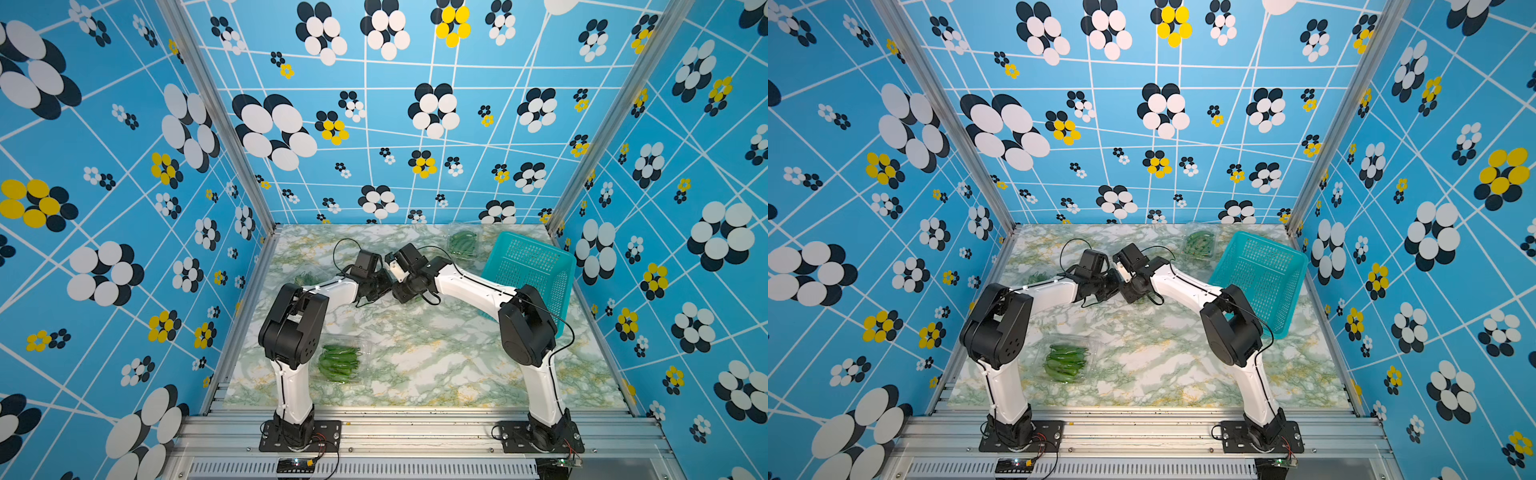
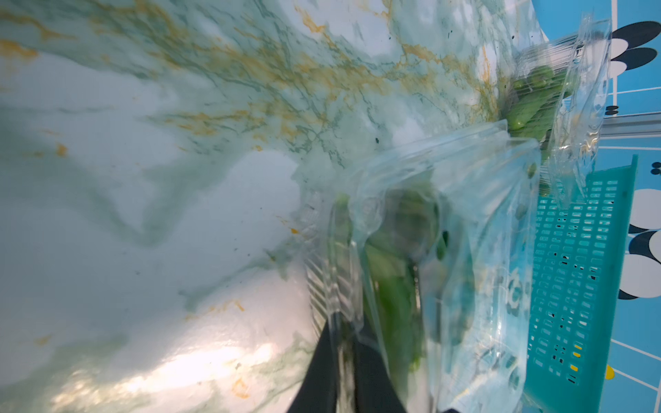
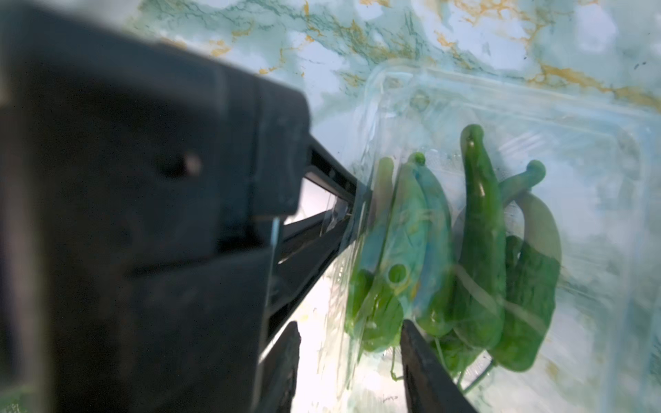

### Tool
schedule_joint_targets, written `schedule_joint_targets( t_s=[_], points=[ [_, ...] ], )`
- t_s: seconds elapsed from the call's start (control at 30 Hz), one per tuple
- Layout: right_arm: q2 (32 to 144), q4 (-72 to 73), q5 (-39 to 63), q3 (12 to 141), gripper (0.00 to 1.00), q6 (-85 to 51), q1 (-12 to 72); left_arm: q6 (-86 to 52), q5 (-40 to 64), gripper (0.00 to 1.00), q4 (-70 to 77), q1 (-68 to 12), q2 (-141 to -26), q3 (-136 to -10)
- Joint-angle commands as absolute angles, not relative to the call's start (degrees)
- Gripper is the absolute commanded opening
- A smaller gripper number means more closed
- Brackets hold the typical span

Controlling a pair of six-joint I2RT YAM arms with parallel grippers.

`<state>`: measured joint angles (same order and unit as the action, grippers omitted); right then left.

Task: Take small green peppers out of containers
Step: Open the packing box at the center of the board.

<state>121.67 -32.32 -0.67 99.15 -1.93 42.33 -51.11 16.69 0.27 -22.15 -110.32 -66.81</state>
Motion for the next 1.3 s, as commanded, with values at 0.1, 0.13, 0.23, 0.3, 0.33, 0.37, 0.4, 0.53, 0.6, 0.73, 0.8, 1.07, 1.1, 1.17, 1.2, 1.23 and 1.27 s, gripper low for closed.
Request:
schedule_joint_targets(
  t_s=[0.1,0.13,0.23,0.3,0.33,0.37,0.4,0.53,0.6,0.73,0.8,1.07,1.1,1.17,1.2,1.23,1.27],
  points=[
    [124.2,-31.9,-3.6,96.8,0.45,-2.9,42.5,-51.6,18.6,0.12,2.1,-22.6,-111.3,-66.0],
    [124.2,-31.8,-3.7,96.6,0.44,-3.0,42.5,-51.7,18.7,0.12,2.2,-22.6,-111.3,-66.1],
    [124.2,-31.3,-4.3,96.0,0.44,-3.2,42.5,-51.7,19.0,0.12,2.2,-22.6,-111.4,-66.1],
    [124.2,-31.3,-4.7,96.0,0.45,-3.0,42.5,-51.7,19.1,0.12,2.3,-22.6,-111.4,-66.2],
    [124.2,-31.2,-4.6,95.9,0.46,-2.9,42.5,-51.8,19.1,0.12,2.3,-22.6,-111.6,-66.1],
    [124.2,-31.1,-4.8,95.8,0.46,-2.9,42.6,-51.8,19.3,0.12,2.4,-22.6,-111.6,-66.2],
    [124.2,-31.1,-5.3,95.9,0.47,-2.9,42.8,-51.9,19.4,0.12,2.6,-22.6,-111.7,-66.1],
    [126.8,-32.3,-8.4,97.1,0.46,-2.1,43.8,-51.9,19.5,0.12,2.9,-22.6,-111.6,-66.1],
    [127.3,-32.3,-8.1,97.3,0.46,-1.8,44.0,-52.0,19.7,0.12,3.0,-22.6,-111.8,-66.1],
    [127.5,-32.0,-9.4,97.1,0.41,-2.5,44.4,-52.1,19.9,0.12,3.4,-22.5,-112.0,-65.9],
    [127.5,-32.1,-10.4,97.2,0.35,-2.5,44.6,-52.2,20.0,0.12,3.6,-22.5,-112.2,-65.8],
    [125.5,-32.2,-11.6,97.7,0.00,-1.6,44.5,-51.8,20.0,0.12,2.9,-22.4,-112.4,-65.9],
    [125.2,-32.3,-12.1,97.9,0.00,-1.3,44.6,-51.7,20.0,0.12,2.7,-22.4,-112.4,-66.0],
    [125.0,-32.9,-12.8,99.0,0.00,-0.4,44.6,-51.3,19.7,0.11,2.0,-22.5,-112.3,-66.2],
    [125.0,-33.2,-13.2,99.5,0.00,0.0,44.6,-51.1,19.7,0.12,1.6,-22.5,-112.3,-66.3],
    [125.0,-33.4,-13.3,100.1,0.00,0.3,44.5,-50.7,19.4,0.12,1.0,-22.5,-112.3,-66.4],
    [125.0,-33.5,-13.3,100.6,0.00,0.6,44.3,-50.4,19.0,0.12,0.1,-22.5,-112.2,-66.6]
  ],
)
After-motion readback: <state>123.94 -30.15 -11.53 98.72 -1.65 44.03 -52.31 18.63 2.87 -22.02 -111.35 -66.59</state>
